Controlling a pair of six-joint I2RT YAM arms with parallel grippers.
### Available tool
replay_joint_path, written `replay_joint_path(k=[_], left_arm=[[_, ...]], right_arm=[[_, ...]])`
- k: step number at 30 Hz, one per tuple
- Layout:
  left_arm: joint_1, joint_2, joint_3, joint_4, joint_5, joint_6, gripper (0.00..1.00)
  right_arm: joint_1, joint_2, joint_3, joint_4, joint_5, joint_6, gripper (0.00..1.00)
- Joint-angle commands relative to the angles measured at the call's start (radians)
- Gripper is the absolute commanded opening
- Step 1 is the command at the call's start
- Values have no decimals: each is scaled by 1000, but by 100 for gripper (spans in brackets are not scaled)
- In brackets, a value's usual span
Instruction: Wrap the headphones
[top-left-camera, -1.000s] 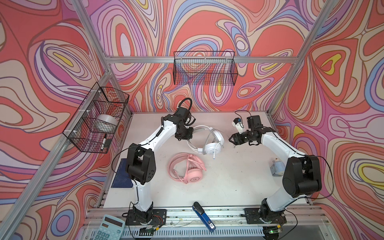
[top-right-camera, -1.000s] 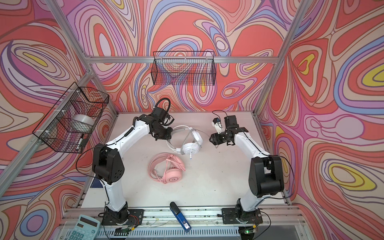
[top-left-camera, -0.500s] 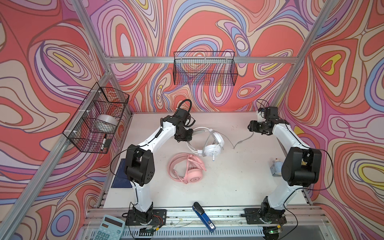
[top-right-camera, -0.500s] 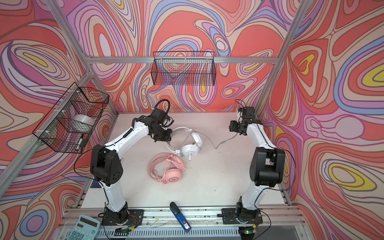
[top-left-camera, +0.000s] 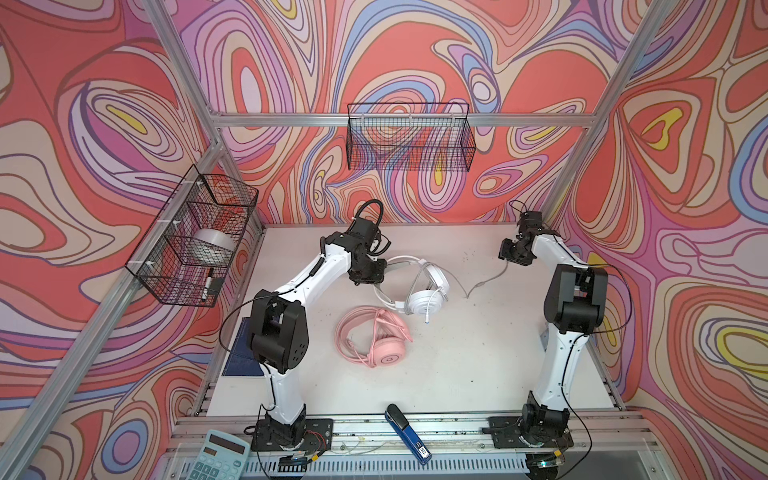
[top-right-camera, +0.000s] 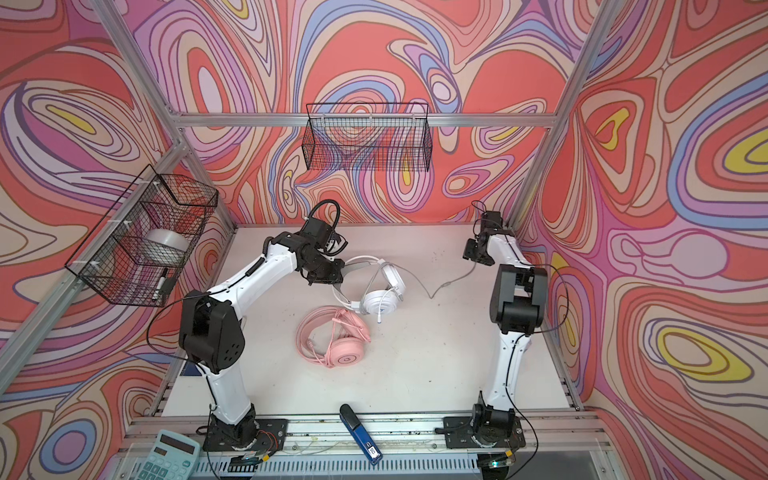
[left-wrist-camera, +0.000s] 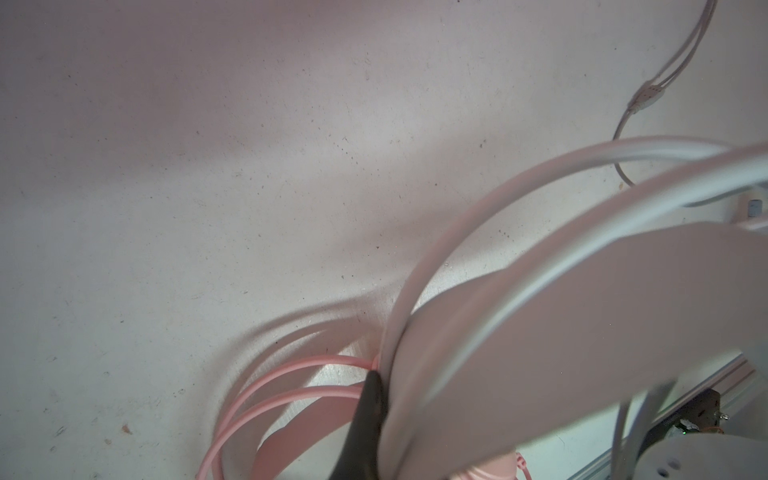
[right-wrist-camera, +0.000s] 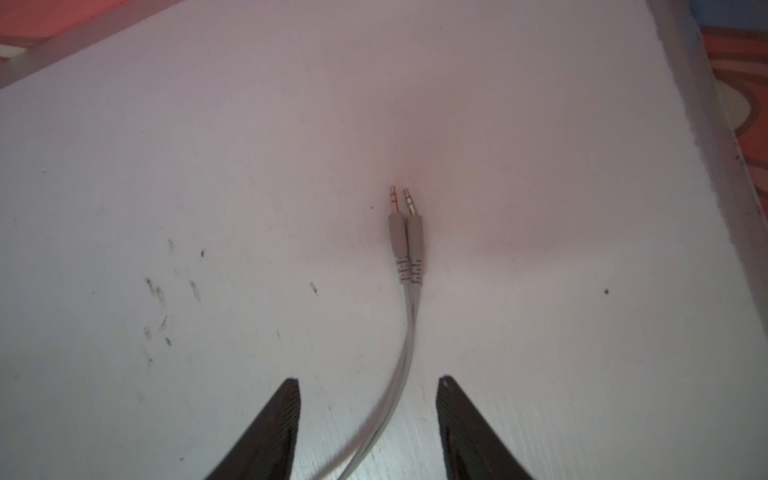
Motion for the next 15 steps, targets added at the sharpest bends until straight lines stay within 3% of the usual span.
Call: replay_joint_path(k=[1,15], left_arm=[[6,-48,-5,14,53,18,0],[6,-54,-7,-2,48,26,0]], right_arm=[[-8,51,45,10,35,30,54],[-13,240,228,-48,51,17,48]])
